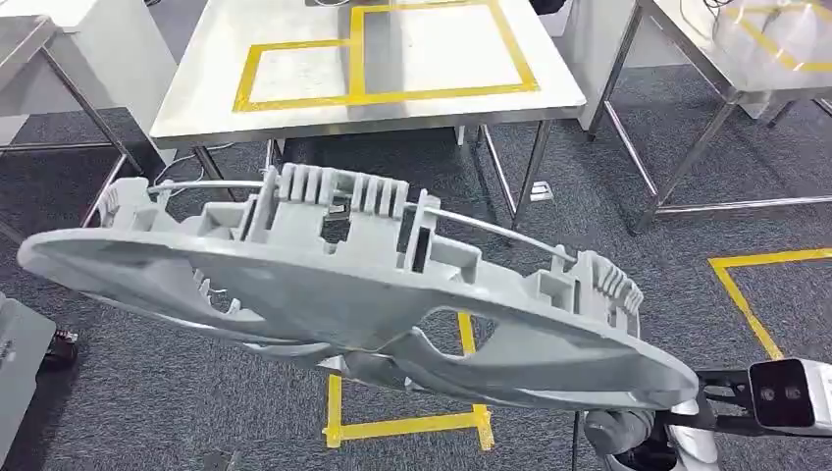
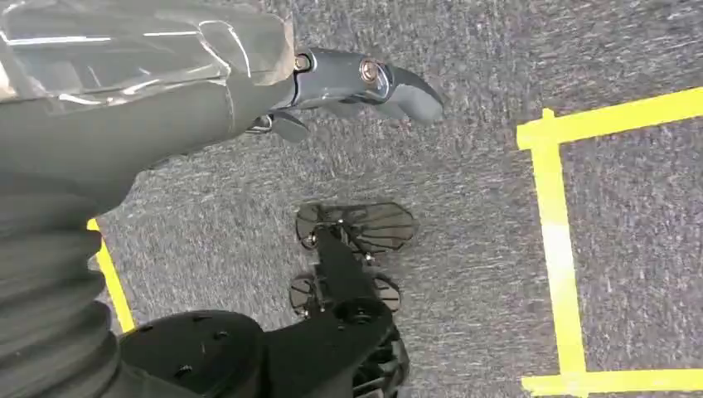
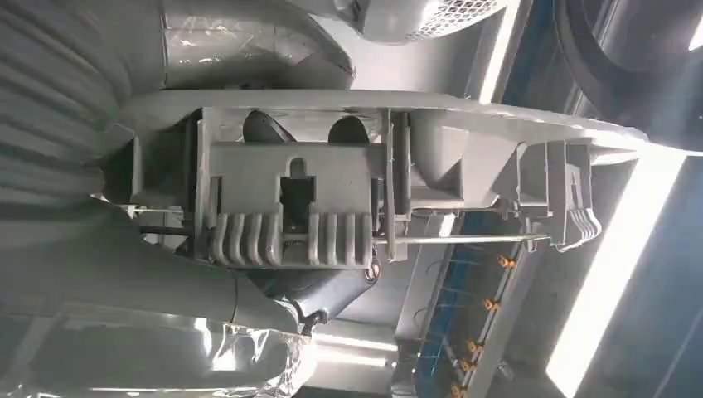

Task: Take the parts from the cabinet and place them on the table.

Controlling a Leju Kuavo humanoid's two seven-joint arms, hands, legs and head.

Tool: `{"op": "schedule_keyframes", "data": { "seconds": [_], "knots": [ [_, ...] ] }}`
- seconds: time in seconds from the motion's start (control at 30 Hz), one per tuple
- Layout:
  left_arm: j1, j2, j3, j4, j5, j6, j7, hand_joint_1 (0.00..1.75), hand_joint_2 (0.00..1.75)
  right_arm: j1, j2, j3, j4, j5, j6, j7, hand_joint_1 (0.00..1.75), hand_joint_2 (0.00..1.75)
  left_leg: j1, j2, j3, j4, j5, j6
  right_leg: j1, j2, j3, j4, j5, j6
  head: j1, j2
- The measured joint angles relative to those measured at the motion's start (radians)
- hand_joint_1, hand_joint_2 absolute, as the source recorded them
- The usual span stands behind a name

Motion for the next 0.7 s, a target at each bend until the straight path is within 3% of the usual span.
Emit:
{"op": "schedule_keyframes", "data": {
  "seconds": [0.1,0.13,0.17,0.23,0.27,0.3,0.33,0.37,0.43,0.47,0.5,0.57,0.6,0.63,0.67,0.7],
  "knots": [
    [0.003,0.0,0.001,0.0,0.0,0.003,0.0,0.0,1.75,-0.001,0.002,0.002,0.0,-0.001,0.0,0.003,1.71,1.75,-0.005,-0.001,0.003,-0.009,-0.004,0.014,-0.001,-0.001,0.005,-0.01,-0.005,0.014,0.0,0.0],
    [0.005,-0.001,0.002,0.0,0.0,0.003,0.0,0.0,1.75,-0.002,0.002,0.003,-0.001,-0.001,0.0,0.003,1.71,1.75,0.007,-0.001,0.026,-0.028,0.005,0.018,-0.003,-0.003,-0.002,0.007,-0.01,0.016,0.002,0.0],
    [0.004,-0.002,0.005,0.0,0.0,0.003,0.0,0.0,1.75,-0.003,0.001,0.004,-0.001,-0.001,0.0,0.004,1.71,1.75,0.005,-0.001,0.034,-0.033,0.004,0.025,-0.001,-0.004,-0.026,0.051,-0.026,0.014,0.004,0.0],
    [0.002,-0.004,0.008,0.0,0.0,0.003,0.0,0.0,1.75,-0.004,0.001,0.004,0.0,-0.004,0.0,0.004,1.71,1.75,0.003,-0.001,0.038,-0.033,-0.004,0.032,-0.003,-0.004,-0.126,0.221,-0.089,0.009,0.005,0.0],
    [0.003,-0.005,0.011,0.0,0.0,0.003,0.0,0.0,1.75,-0.003,0.001,0.005,0.0,-0.004,0.0,0.005,1.71,1.75,0.003,-0.001,0.04,-0.032,-0.008,0.033,-0.003,-0.004,-0.176,0.298,-0.108,0.011,0.005,0.0],
    [0.004,-0.005,0.014,0.0,0.0,0.003,0.0,0.0,1.75,-0.001,0.0,0.005,0.0,-0.003,0.0,0.006,1.71,1.75,0.003,-0.003,0.043,-0.031,-0.013,0.032,-0.004,-0.004,-0.208,0.335,-0.108,0.017,0.005,0.0],
    [0.005,-0.005,0.015,0.0,-0.002,0.003,0.0,0.0,1.75,0.001,0.0,0.005,0.0,-0.003,0.0,0.008,1.71,1.75,0.003,-0.005,0.05,-0.031,-0.019,0.03,-0.006,-0.005,-0.212,0.317,-0.084,0.028,0.005,0.0],
    [0.006,-0.007,0.015,0.0,-0.002,0.002,0.0,0.0,1.75,0.001,-0.001,0.006,0.0,-0.003,0.0,0.009,1.71,1.75,0.003,-0.007,0.061,-0.03,-0.026,0.027,-0.008,-0.005,-0.186,0.245,-0.038,0.04,0.005,0.0],
    [0.005,-0.01,0.016,0.0,-0.005,0.002,0.0,0.0,1.75,0.0,-0.002,0.006,0.0,-0.004,0.0,0.01,1.71,1.75,0.003,-0.01,0.082,-0.024,-0.046,0.018,-0.012,-0.009,-0.103,0.05,0.058,0.055,0.006,0.0],
    [0.005,-0.011,0.017,0.0,-0.006,0.002,0.0,0.0,1.75,0.0,-0.002,0.006,0.0,-0.003,0.0,0.01,1.71,1.75,-0.003,-0.01,0.081,-0.017,-0.058,0.011,-0.009,-0.012,-0.083,0.008,0.07,0.044,0.006,0.0],
    [0.004,-0.011,0.018,0.0,-0.006,0.002,0.0,0.0,1.75,0.0,-0.002,0.007,0.0,-0.004,0.0,0.01,1.71,1.75,-0.006,-0.011,0.082,-0.013,-0.069,0.006,-0.008,-0.01,-0.075,0.006,0.065,0.027,0.003,0.0],
    [0.005,-0.011,0.023,0.0,-0.012,0.002,0.0,0.0,1.75,0.0,-0.002,0.008,0.0,-0.003,0.0,0.01,1.71,1.75,-0.002,-0.01,0.085,-0.015,-0.074,-0.003,-0.001,-0.009,-0.076,0.01,0.058,0.01,0.003,0.0],
    [0.004,-0.012,0.024,0.0,-0.014,0.002,0.0,0.0,1.75,0.0,-0.002,0.008,0.0,-0.003,0.0,0.01,1.71,1.75,0.0,-0.009,0.087,-0.014,-0.078,-0.008,-0.002,-0.007,-0.074,0.007,0.057,0.005,0.003,0.0],
    [0.004,-0.01,0.025,0.0,-0.014,0.002,-0.001,0.0,1.75,0.0,-0.002,0.008,-0.001,-0.004,0.0,0.01,1.71,1.75,0.005,-0.009,0.085,-0.006,-0.087,-0.014,-0.013,-0.005,-0.066,0.005,0.055,0.0,0.004,0.0],
    [0.004,-0.011,0.025,0.0,-0.016,0.002,-0.002,0.0,1.75,0.0,-0.002,0.008,-0.002,-0.003,0.0,0.01,1.71,1.75,0.004,-0.008,0.072,0.031,-0.104,-0.019,-0.013,-0.006,-0.058,0.005,0.048,-0.01,0.001,0.0],
    [0.003,-0.011,0.025,0.0,-0.016,0.002,-0.002,0.0,1.75,0.0,-0.001,0.008,-0.002,-0.004,0.0,0.01,1.71,1.75,0.006,-0.007,0.036,0.099,-0.133,-0.025,-0.013,-0.007,-0.053,0.005,0.044,-0.014,0.0,0.0]
  ]
}}
